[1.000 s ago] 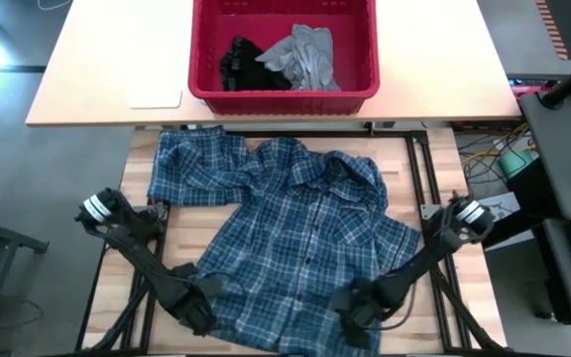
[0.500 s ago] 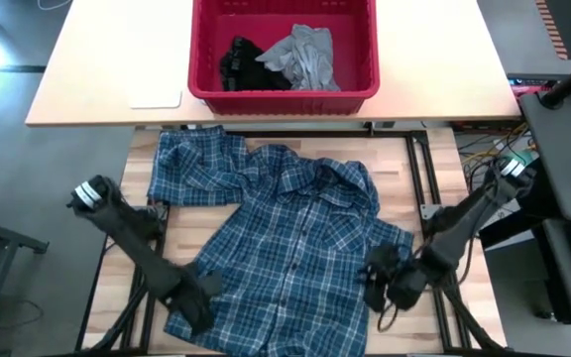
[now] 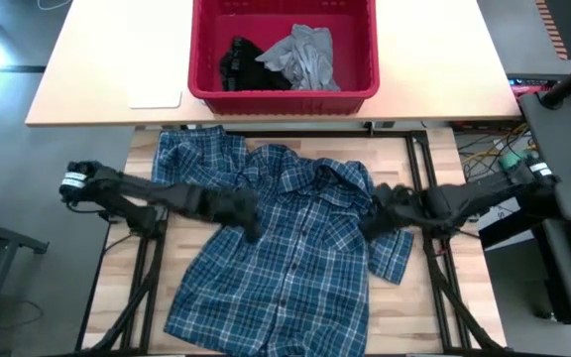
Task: Fold Laundry from Bin
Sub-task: Fold the blue patterned long sleeve shirt
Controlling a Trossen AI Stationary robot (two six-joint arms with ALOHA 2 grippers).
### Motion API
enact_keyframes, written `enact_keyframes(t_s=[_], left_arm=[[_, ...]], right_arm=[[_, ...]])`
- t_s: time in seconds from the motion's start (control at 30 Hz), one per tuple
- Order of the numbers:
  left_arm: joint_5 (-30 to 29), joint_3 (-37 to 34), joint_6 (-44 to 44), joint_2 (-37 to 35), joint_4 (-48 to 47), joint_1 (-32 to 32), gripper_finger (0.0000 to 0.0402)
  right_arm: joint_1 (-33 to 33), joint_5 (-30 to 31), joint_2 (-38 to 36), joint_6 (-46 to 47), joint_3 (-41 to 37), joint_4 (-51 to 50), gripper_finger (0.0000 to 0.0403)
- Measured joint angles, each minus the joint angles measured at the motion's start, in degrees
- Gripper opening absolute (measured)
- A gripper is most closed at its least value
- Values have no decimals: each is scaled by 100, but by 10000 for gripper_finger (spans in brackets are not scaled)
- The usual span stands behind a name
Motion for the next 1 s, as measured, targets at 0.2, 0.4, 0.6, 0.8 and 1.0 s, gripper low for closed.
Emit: enact_keyframes(t_s=[0.2, 0.4, 0.6, 0.8, 1.0], left_arm=[[-38, 274, 838, 576, 1189, 1110, 156], [96, 949, 1094, 1687, 713, 1917, 225], [14, 1774, 1494, 2651, -552, 2208, 234], [-588, 2476, 916, 3288, -2501, 3022, 214], [-1439, 2872, 1443, 2701, -3400, 3337, 195]], right_arm=[[-1193, -162, 39, -2160, -16, 83, 285], [-2318, -1197, 328, -3298, -547, 1205, 275], [-3187, -1016, 959, -4044, -696, 2075, 277], [-4241, -982, 1625, -4288, -99, 2110, 272], [-4468, -766, 1214, -4325, 644, 1658, 261]])
